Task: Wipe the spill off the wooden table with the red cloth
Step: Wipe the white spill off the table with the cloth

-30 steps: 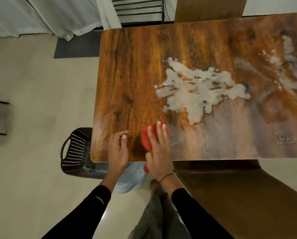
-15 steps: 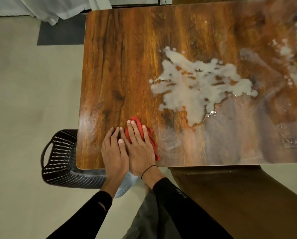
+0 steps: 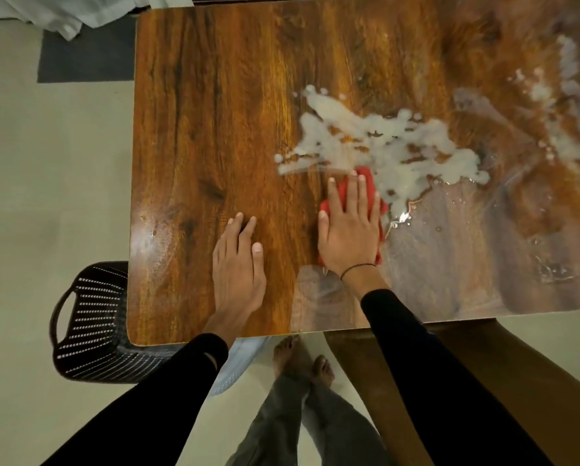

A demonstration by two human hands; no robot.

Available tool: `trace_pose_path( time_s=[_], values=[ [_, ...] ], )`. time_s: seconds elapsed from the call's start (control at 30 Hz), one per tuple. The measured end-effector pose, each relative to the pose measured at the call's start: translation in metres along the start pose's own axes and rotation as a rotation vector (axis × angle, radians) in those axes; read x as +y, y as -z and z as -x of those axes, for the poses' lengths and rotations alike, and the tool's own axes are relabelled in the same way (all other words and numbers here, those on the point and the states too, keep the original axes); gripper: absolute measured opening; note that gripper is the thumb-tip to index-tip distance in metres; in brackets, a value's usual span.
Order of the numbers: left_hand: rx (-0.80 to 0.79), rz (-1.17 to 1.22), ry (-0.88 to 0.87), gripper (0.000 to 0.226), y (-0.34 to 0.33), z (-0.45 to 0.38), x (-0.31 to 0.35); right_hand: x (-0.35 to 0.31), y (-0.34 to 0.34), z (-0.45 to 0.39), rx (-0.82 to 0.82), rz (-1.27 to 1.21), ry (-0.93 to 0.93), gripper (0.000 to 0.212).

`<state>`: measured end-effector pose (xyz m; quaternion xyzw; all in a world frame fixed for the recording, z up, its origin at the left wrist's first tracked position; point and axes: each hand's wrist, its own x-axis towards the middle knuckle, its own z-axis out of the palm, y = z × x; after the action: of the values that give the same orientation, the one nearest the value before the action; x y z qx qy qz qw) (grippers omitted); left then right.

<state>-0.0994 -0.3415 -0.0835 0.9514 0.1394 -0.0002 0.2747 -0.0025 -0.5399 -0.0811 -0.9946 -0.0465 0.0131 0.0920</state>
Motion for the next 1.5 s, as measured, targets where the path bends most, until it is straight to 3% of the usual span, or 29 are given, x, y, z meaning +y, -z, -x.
trace_pose_path(
  time_s=[0.1, 0.2, 0.33, 0.47, 0.7, 0.87, 1.0, 1.07, 1.13, 1.23, 1.33, 1.43, 1.5],
  values=[
    [-0.013, -0.076, -0.026, 0.056, -0.003, -0.001, -0.002, 0.021, 0.003, 0.033, 0.007, -0.008, -0.092, 0.067],
    [-0.006, -0.102, -0.029, 0.056, -0.004, -0.001, -0.001, 0.010, -0.002, 0.078, -0.045, 0.013, -0.044, 0.070],
    [0.010, -0.041, -0.025, 0.056, -0.002, -0.002, -0.002, -0.028, -0.007, 0.117, -0.144, 0.005, 0.250, 0.073],
    [0.036, 0.057, 0.003, 0.057, -0.003, -0.005, -0.003, -0.041, -0.005, 0.104, -0.200, 0.012, 0.473, 0.072],
    [0.034, 0.054, 0.001, 0.055, -0.006, -0.001, -0.003, 0.033, 0.000, 0.098, -0.294, 0.074, 1.060, 0.070],
    [0.028, -0.009, -0.019, 0.054, -0.005, -0.004, -0.002, 0.072, 0.011, 0.041, -0.272, 0.094, 0.859, 0.069],
    [0.029, -0.076, -0.031, 0.054, -0.007, -0.002, -0.004, 0.029, 0.015, 0.005, -0.210, 0.086, 0.626, 0.067],
    [0.026, -0.081, -0.035, 0.054, -0.007, -0.002, -0.003, 0.007, 0.013, 0.008, -0.214, 0.077, 0.659, 0.068],
    [0.021, -0.080, -0.031, 0.054, -0.006, -0.002, -0.002, 0.003, 0.009, 0.029, -0.249, 0.069, 0.808, 0.069],
    [0.018, -0.118, -0.037, 0.056, -0.005, -0.002, 0.001, 0.033, 0.008, 0.066, -0.316, 0.060, 1.041, 0.067],
    [-0.007, -0.173, -0.047, 0.063, -0.005, -0.002, 0.003, 0.076, 0.013, 0.076, -0.359, 0.074, 1.151, 0.069],
    [-0.024, -0.195, -0.049, 0.068, -0.004, -0.002, 0.003, 0.105, 0.019, 0.051, -0.370, 0.124, 1.122, 0.069],
    [-0.025, -0.198, -0.052, 0.069, -0.004, -0.002, 0.002, 0.105, 0.022, 0.027, -0.345, 0.126, 0.977, 0.069]
  ],
)
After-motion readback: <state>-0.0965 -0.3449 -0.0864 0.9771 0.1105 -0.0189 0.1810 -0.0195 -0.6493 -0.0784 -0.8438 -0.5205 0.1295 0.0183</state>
